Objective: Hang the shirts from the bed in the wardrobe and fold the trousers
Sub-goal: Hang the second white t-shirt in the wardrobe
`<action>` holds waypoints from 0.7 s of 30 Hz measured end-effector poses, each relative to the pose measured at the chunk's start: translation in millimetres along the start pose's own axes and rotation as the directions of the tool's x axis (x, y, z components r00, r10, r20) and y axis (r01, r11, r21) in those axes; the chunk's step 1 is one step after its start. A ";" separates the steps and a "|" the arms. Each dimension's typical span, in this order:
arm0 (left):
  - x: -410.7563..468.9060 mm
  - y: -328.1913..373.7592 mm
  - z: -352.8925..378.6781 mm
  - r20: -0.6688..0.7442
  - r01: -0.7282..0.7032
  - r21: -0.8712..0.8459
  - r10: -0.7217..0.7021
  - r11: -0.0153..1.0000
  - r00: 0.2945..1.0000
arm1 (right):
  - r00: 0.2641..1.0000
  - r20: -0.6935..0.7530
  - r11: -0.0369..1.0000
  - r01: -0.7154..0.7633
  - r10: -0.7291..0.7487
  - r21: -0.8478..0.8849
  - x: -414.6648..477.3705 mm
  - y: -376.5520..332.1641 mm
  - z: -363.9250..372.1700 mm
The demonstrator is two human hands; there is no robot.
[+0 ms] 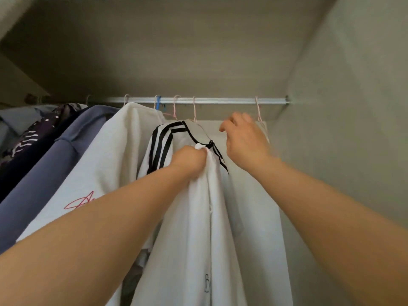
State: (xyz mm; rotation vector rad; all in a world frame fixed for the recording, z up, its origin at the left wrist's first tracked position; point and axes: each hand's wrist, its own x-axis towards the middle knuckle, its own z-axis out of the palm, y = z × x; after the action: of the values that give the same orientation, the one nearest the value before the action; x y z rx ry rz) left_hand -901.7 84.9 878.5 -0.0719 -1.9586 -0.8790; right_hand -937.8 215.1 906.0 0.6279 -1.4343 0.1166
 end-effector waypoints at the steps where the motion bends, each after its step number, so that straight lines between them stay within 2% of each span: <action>1: 5.4 1.6 1.4 -0.006 -0.007 0.007 0.007 1.000 1.000 | 0.996 0.011 0.994 0.089 -0.088 -0.065 9.2 1.6 0.1; 4: 20.5 6.5 6.9 -0.020 -0.029 -0.013 0.029 0.999 0.999 | 0.980 0.041 0.964 0.199 -0.195 -0.173 30.2 6.9 -0.4; 10: 34.5 13.7 18.8 -0.021 -0.076 -0.026 0.075 0.997 0.997 | 0.983 0.165 0.895 0.141 -0.077 -0.424 48.9 30.2 6.5; 14: 43.6 18.0 24.8 -0.043 -0.107 -0.039 0.105 0.994 0.994 | 0.986 0.150 0.865 0.014 0.070 -0.501 49.5 48.2 3.7; 18: 45.7 21.0 31.9 -0.045 -0.128 -0.044 0.126 0.991 0.991 | 0.959 0.098 0.763 -0.148 0.266 -0.629 45.7 74.1 0.2; 19: 45.6 21.0 33.1 -0.044 -0.132 -0.042 0.130 0.990 0.991 | 0.932 0.078 0.768 -0.241 0.353 -0.594 44.5 81.3 0.1; 21: 45.9 19.9 35.2 -0.040 -0.132 -0.043 0.130 0.990 0.991 | 0.825 0.087 0.784 -0.491 0.559 -0.379 42.1 91.0 -2.1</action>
State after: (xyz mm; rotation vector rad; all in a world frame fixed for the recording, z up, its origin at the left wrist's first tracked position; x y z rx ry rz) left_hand -945.1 107.3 915.4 -0.2071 -1.8773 -0.8331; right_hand -969.2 279.8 975.9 -0.0726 -1.7452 0.2468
